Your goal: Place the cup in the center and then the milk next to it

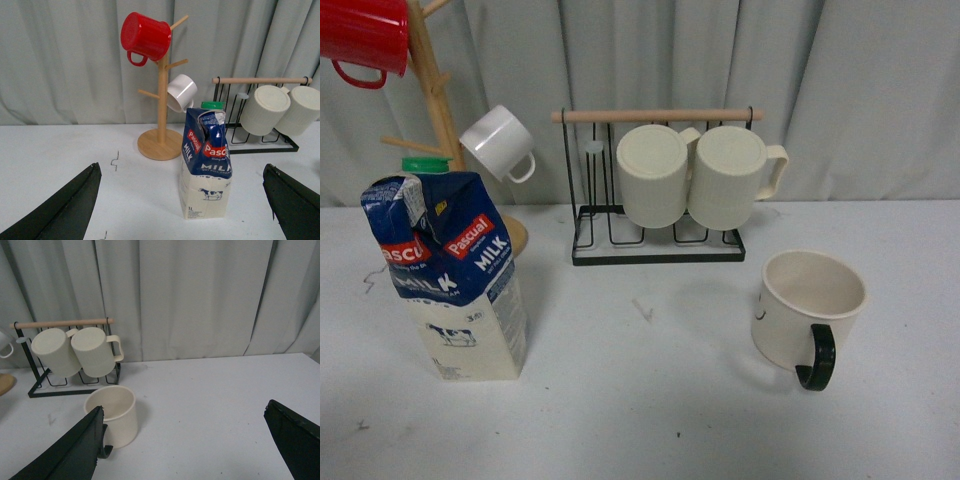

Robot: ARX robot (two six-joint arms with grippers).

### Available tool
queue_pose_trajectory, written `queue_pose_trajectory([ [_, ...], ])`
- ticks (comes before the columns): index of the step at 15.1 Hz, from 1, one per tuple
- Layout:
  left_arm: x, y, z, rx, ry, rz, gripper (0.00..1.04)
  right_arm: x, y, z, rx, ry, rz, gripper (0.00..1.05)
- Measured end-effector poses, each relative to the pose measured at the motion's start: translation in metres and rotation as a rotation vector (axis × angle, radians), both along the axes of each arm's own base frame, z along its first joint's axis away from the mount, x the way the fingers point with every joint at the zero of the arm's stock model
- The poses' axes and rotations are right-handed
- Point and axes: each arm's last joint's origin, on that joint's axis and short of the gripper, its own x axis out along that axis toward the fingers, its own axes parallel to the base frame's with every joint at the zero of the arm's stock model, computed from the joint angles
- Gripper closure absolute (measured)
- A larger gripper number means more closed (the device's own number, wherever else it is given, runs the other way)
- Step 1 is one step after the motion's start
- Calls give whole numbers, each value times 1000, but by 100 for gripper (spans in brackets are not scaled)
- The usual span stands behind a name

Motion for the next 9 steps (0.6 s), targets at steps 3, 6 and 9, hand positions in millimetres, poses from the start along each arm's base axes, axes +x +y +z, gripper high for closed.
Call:
queue_pose_trajectory([
  [3,0,0,0,0,0,0,7,0,0,0,0,0,0,6],
  [6,0,0,0,0,0,0,7,0,0,0,0,0,0,6],
  [9,0,0,0,0,0,0,7,0,0,0,0,0,0,6],
])
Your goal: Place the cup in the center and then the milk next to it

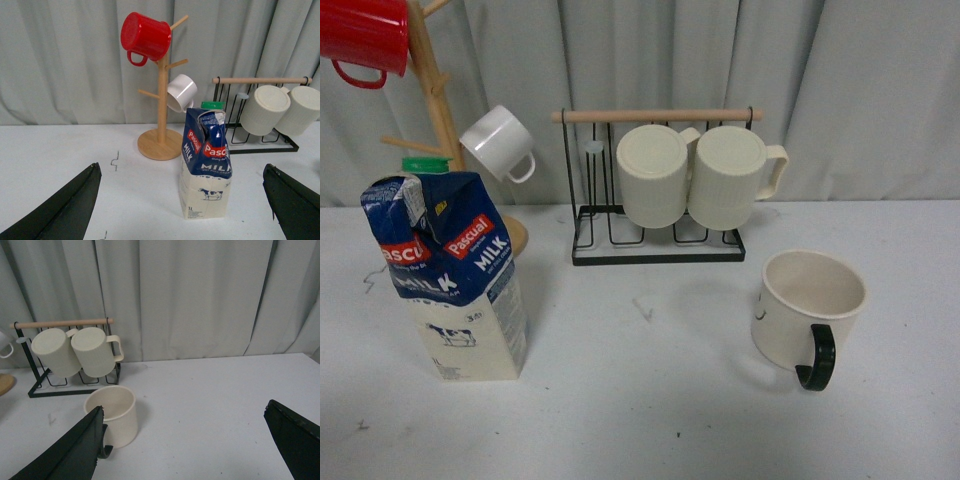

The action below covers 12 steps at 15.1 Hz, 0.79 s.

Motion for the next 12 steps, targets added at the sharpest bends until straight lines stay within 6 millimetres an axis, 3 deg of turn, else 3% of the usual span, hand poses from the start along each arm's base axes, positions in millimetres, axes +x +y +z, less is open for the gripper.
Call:
queue_pose_trajectory([
  [3,0,0,0,0,0,0,7,7,-2,1,-15,75,90,6],
  [5,0,0,0,0,0,0,7,47,-3,36,24,53,142,6],
  [6,0,0,0,0,0,0,7,69,-2,46,60,55,135,6],
  [7,0,0,0,0,0,0,7,105,-1,48,131,152,101,6],
  [8,0,0,0,0,0,0,7,142,-2,35,193,296,25,6],
  [9,0,0,0,0,0,0,7,166,-1,21,232,413,-24,6],
  [12,0,0,0,0,0,0,7,221,20,-30,328,673,-89,6],
])
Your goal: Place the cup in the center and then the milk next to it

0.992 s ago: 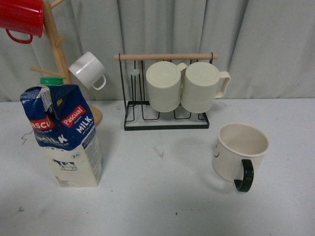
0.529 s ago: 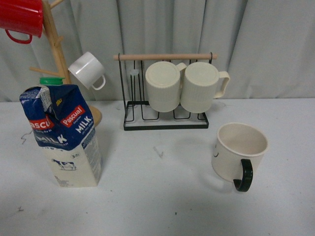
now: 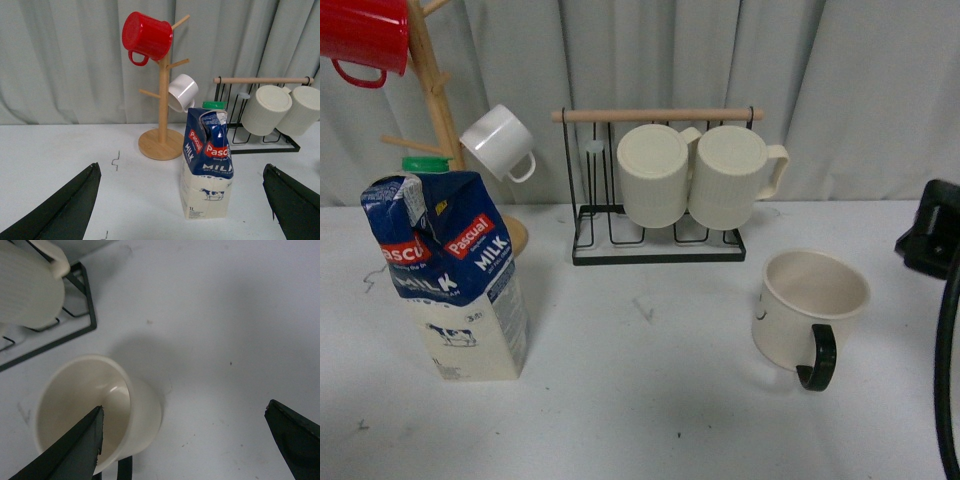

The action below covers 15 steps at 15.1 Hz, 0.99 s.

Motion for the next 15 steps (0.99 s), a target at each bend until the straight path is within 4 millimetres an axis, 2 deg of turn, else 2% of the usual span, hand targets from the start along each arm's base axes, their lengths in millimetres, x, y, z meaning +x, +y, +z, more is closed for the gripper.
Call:
queue_pose_trajectory([
  [3,0,0,0,0,0,0,7,17,4,-27,39,86,-27,6],
  [7,0,0,0,0,0,0,7,38,18,-28,57,85,-16,6],
  [12,0,0,0,0,0,0,7,50,31,-46,54,253,32,7],
  [15,0,0,0,0,0,0,7,52,34,-44,52,256,40,40],
])
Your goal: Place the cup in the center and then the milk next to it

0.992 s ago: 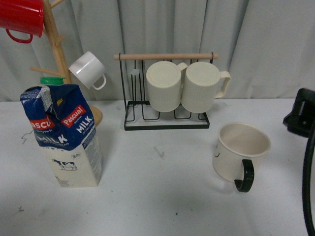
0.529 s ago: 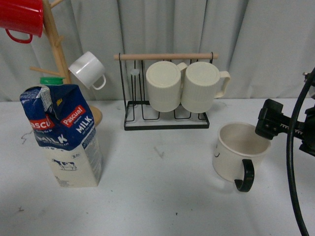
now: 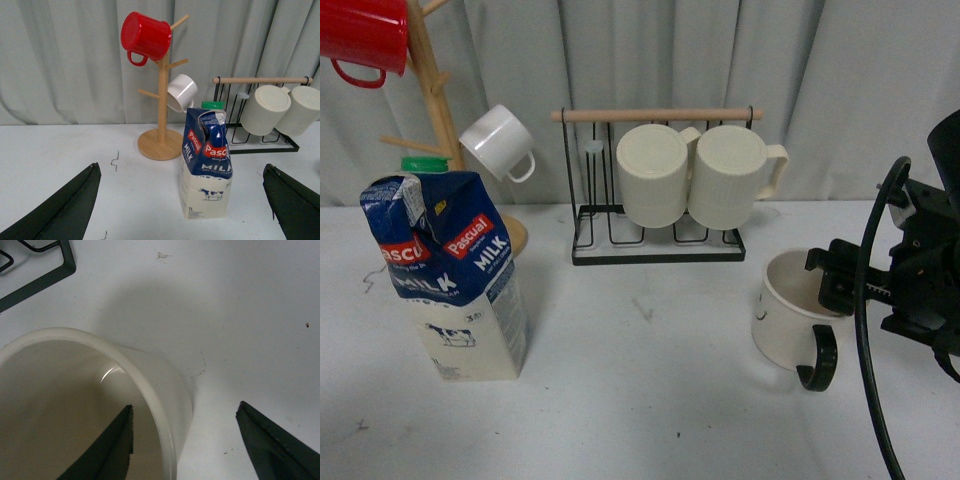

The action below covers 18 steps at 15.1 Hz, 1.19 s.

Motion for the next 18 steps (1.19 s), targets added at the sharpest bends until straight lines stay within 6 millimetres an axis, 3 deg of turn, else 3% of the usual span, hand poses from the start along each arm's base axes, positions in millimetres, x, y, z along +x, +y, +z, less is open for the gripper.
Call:
queue_pose_trajectory([
  [3,0,0,0,0,0,0,7,-1,3,2,2,-2,9,71],
  [5,0,0,0,0,0,0,7,-4,7,9,23,-3,27,100],
  [7,0,0,0,0,0,0,7,-10,16,22,36,2,53,102],
  [9,0,0,0,0,0,0,7,-17,38,39,51,-3,103,102],
  [11,0,0,0,0,0,0,7,-5,62,52,28,12,128,102],
  [14,0,0,0,0,0,0,7,20,69,34,-22,107,104,102],
  [16,0,0,0,0,0,0,7,16,82,20,-44,163,129,102],
  [18,0,0,0,0,0,0,7,6,104,19,-48,170,181,102],
])
